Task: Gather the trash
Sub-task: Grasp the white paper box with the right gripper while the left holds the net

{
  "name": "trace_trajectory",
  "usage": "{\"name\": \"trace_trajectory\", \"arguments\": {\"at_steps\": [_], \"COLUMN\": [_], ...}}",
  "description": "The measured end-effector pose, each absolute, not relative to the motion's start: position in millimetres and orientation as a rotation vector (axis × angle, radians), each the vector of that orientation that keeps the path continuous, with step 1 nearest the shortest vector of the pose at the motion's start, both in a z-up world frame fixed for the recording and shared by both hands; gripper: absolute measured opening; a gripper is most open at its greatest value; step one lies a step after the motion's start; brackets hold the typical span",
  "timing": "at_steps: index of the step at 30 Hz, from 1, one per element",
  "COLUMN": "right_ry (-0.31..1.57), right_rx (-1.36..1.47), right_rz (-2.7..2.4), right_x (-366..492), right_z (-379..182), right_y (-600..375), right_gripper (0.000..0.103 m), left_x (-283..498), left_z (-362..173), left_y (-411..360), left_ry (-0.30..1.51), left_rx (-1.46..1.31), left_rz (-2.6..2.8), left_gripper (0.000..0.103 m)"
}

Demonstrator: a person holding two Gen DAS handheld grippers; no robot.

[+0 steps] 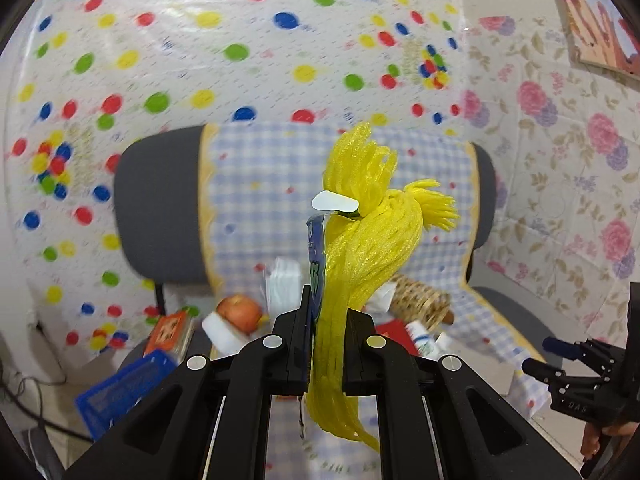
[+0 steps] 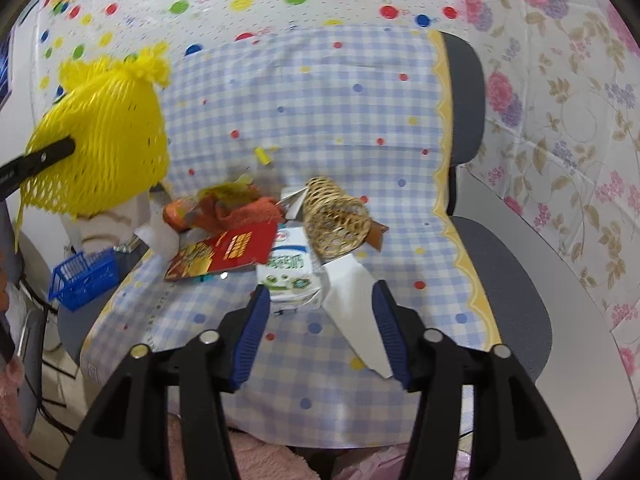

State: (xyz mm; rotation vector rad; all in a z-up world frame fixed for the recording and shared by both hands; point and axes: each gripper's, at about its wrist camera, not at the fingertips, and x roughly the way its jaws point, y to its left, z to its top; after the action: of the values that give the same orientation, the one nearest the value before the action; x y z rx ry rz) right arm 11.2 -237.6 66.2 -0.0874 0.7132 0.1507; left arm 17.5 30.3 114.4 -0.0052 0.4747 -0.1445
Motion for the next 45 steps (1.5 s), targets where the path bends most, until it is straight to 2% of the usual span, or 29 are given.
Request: {"name": "trace_trajectory", "arguments": {"at_steps": [8,10,11,14,18,23,33,35,37,42,44,45], "right_ry": [0.757,0.769,0.771,0.781,0.799,0.803,0.837,0.851,0.869,0.929,0.961,0.969], "right_rx": [-0.071,-0.062,-0.056,-0.050,-0.041,-0.059,-0.118,-0.120,-0.127,-0.109,-0.078,-0.067], "right_rz": [0.266,0.296,0.310,0.328,0.352,0.421,0.538,0.543,0.532,0.472,0.465,0.467], "right_x": [20,28,32,45,58,59,57,63,71,95,103,105], "right_z": [41,34,31,23,17,15,-5,-10,-17,-37,-45,-47], "right_y": [-190,-174,-168,-151,-136,-105,-4,15,31,44,45,44], "right_gripper": [0.054,0.046,0.046,0.046,0.054,0.054,0.055,0.050,0.039,0.037,0.030,0.023], "left_x": [4,5,6,8,11,9,0,2,6,17,18,19], "left_z": [75,70,68,68,90,119,88,81,75,57,53,51], "left_y": [79,83,86,100,110,116,175,181,184,189,191,191], "left_ry": [0.544,0.549,0.551,0.545,0.489,0.426,0.473,0.486,0.498,0.535,0.545,0.552], "left_rx": [-0.118,-0.113,-0.112,-0.155,-0.183,-0.152,-0.196,-0.196,-0.201,-0.219,-0.225,-0.227], "left_rz": [-0.061,-0.047,-0.042,-0.052,-0.087,-0.035,0.048,0.038,0.026,0.008,0.007,0.007], "left_gripper": [0.010,0.010,0.010,0.010,0.010,0.010,0.010,0.010,0.010,0.010,0.010,0.010]}}
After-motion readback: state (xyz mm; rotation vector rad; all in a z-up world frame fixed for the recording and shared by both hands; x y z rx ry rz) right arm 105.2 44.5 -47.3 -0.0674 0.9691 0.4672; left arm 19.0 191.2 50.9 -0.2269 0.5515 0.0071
